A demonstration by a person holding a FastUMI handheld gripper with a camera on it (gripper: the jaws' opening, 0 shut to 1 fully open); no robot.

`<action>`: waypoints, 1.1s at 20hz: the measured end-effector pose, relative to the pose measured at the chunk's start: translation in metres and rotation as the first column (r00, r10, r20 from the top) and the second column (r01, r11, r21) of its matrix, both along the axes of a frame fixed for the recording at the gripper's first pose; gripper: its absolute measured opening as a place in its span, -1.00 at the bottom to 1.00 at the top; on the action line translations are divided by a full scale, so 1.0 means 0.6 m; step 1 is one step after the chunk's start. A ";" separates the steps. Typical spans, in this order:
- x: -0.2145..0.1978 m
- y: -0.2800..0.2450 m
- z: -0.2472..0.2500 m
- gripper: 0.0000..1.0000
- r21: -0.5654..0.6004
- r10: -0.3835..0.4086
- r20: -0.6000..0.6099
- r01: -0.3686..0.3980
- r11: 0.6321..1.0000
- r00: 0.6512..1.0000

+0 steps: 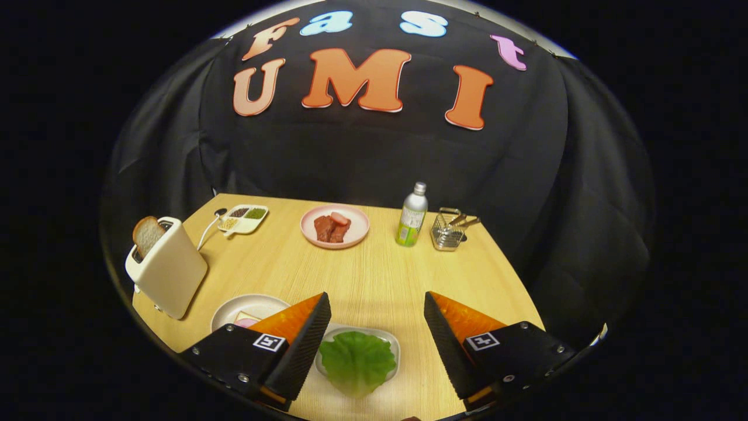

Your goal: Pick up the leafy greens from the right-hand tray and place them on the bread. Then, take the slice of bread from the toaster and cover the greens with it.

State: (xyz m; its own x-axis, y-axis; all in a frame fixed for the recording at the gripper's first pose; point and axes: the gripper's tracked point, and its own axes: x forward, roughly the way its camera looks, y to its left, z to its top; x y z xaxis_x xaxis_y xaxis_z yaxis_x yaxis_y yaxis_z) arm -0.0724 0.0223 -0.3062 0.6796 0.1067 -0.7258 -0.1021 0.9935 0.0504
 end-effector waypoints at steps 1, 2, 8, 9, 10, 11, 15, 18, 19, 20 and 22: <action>-0.008 0.002 -0.018 0.93 0.001 0.005 -0.037 -0.005 1.000 0.999; -0.014 0.003 -0.033 0.92 0.000 0.006 -0.071 -0.006 1.000 0.997; -0.067 0.016 -0.120 0.89 0.007 0.043 -0.256 -0.043 0.999 0.966; -0.075 0.020 -0.133 0.89 0.011 0.053 -0.286 -0.052 0.999 0.957; -0.083 0.022 -0.146 0.88 0.012 0.060 -0.318 -0.059 0.998 0.946; -0.088 0.026 -0.161 0.87 0.014 0.067 -0.346 -0.067 0.998 0.936; -0.114 0.032 -0.205 0.78 0.007 0.079 -0.457 -0.085 0.996 0.886; -0.125 0.038 -0.227 0.69 0.027 0.087 -0.517 -0.086 0.996 0.851; -0.129 0.039 -0.235 0.68 0.026 0.086 -0.540 -0.085 0.996 0.837; -0.132 0.041 -0.243 0.68 0.027 0.086 -0.558 -0.085 0.996 0.826; -0.137 0.046 -0.260 0.69 0.024 0.085 -0.590 -0.088 0.996 0.803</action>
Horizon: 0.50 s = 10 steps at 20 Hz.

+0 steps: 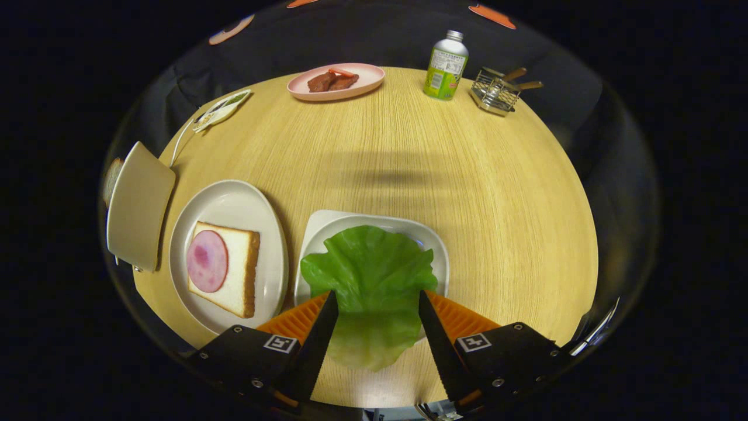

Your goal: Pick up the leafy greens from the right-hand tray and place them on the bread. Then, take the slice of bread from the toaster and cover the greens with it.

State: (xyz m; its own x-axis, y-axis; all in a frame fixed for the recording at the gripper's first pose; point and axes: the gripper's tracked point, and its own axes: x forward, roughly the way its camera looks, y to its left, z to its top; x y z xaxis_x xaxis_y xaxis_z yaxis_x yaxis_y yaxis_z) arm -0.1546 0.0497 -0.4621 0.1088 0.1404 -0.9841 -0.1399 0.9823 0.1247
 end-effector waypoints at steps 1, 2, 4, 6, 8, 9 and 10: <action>-0.003 -0.001 -0.007 0.63 -0.006 0.003 -0.014 -0.003 1.000 1.000; -0.007 0.002 -0.012 0.57 -0.011 0.004 -0.029 -0.004 1.000 1.000; -0.011 0.010 -0.013 0.40 0.005 -0.018 -0.059 0.018 1.000 0.998; -0.009 0.008 -0.017 0.13 0.002 -0.033 -0.069 0.033 0.999 0.997; -0.007 0.004 -0.017 -0.20 0.002 -0.043 -0.067 0.043 0.999 0.997; -0.007 0.000 -0.017 -0.32 0.004 -0.055 -0.063 0.055 0.998 0.996; -0.006 -0.002 -0.018 -0.54 0.008 -0.077 -0.061 0.078 0.997 0.995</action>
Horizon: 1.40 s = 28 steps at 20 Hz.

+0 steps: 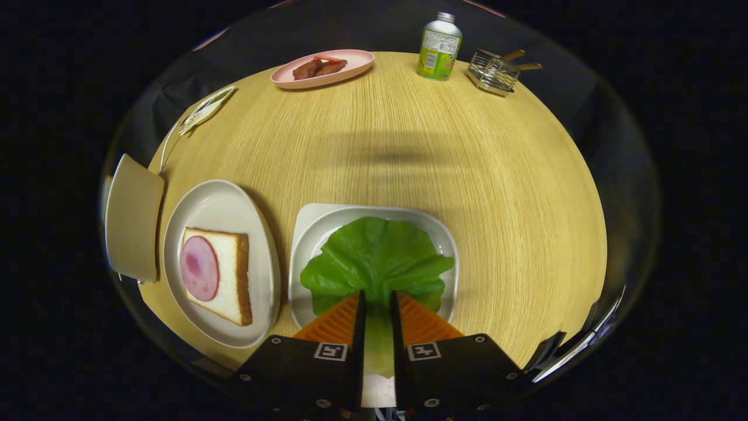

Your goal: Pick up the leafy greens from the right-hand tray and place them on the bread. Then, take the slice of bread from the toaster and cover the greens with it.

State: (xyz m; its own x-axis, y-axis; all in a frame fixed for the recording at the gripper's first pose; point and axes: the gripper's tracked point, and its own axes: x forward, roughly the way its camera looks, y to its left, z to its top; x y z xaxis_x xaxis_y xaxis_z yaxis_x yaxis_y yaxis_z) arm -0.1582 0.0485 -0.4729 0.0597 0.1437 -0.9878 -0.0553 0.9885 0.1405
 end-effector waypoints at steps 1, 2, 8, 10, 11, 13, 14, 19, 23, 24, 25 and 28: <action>-0.001 0.000 0.000 -0.66 0.009 -0.025 -0.001 0.025 1.000 1.000; -0.001 -0.001 0.000 -0.81 0.015 -0.049 -0.001 0.049 0.999 0.999; 0.017 0.016 0.042 -0.96 0.103 -0.113 0.060 0.106 0.989 0.992; 0.025 0.021 0.064 -0.96 0.127 -0.126 0.087 0.114 0.985 0.988; 0.026 0.024 0.076 -0.96 0.137 -0.128 0.096 0.114 0.984 0.987; 0.035 0.031 0.100 -0.96 0.153 -0.125 0.119 0.106 0.982 0.985; 0.041 0.032 0.112 -0.96 0.157 -0.120 0.132 0.099 0.983 0.984; 0.058 0.079 0.166 -0.96 0.208 -0.072 0.181 0.033 0.977 0.981; 0.065 0.124 0.194 -0.96 0.231 -0.009 0.221 -0.044 0.972 0.975; 0.065 0.139 0.200 -0.96 0.239 0.013 0.230 -0.069 0.969 0.973; 0.060 0.151 0.206 -0.96 0.248 0.032 0.231 -0.091 0.964 0.972; 0.052 0.191 0.215 -0.96 0.274 0.082 0.233 -0.147 0.951 0.969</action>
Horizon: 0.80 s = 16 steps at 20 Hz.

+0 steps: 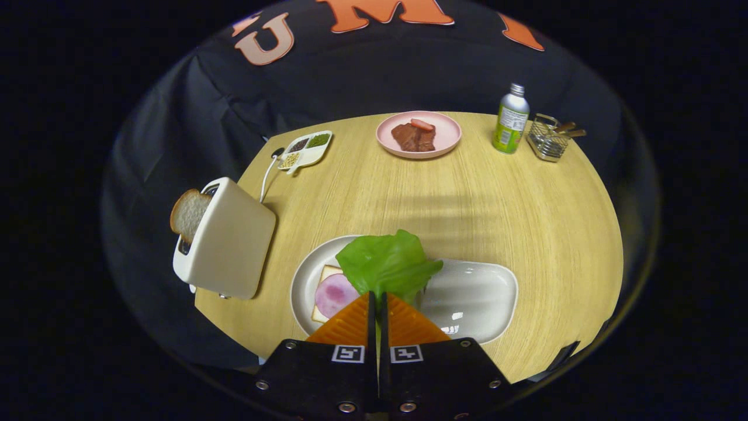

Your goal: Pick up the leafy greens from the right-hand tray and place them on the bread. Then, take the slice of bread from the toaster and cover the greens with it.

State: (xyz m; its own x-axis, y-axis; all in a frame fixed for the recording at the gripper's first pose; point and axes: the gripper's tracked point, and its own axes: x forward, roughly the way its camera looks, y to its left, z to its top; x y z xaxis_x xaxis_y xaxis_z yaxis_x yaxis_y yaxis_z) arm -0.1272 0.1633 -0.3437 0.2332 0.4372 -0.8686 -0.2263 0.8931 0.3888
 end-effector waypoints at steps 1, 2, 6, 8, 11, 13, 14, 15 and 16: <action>-0.005 0.012 0.002 -0.96 0.007 0.018 0.000 -0.018 1.000 1.000; -0.007 0.025 0.003 -0.96 0.015 0.032 -0.003 -0.032 0.999 0.999; -0.020 0.067 0.000 -0.96 0.035 0.094 -0.009 -0.094 0.995 0.995; -0.028 0.087 -0.003 -0.96 0.047 0.123 -0.016 -0.123 0.991 0.992; -0.045 0.106 -0.017 -0.96 0.049 0.168 -0.037 -0.166 0.985 0.985; -0.052 0.111 -0.036 -0.96 0.032 0.195 -0.047 -0.194 0.981 0.980; -0.053 0.109 -0.048 -0.95 0.015 0.206 -0.051 -0.205 0.979 0.977; -0.054 0.105 -0.060 -0.95 -0.004 0.211 -0.058 -0.211 0.977 0.976; -0.048 0.101 -0.071 -0.95 -0.027 0.208 -0.051 -0.210 0.977 0.977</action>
State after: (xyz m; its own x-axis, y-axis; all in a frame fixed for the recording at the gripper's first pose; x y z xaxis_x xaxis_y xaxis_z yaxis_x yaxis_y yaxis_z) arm -0.1559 0.2237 -0.3866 0.0975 0.4440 -0.8907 -0.3912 0.8400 0.3759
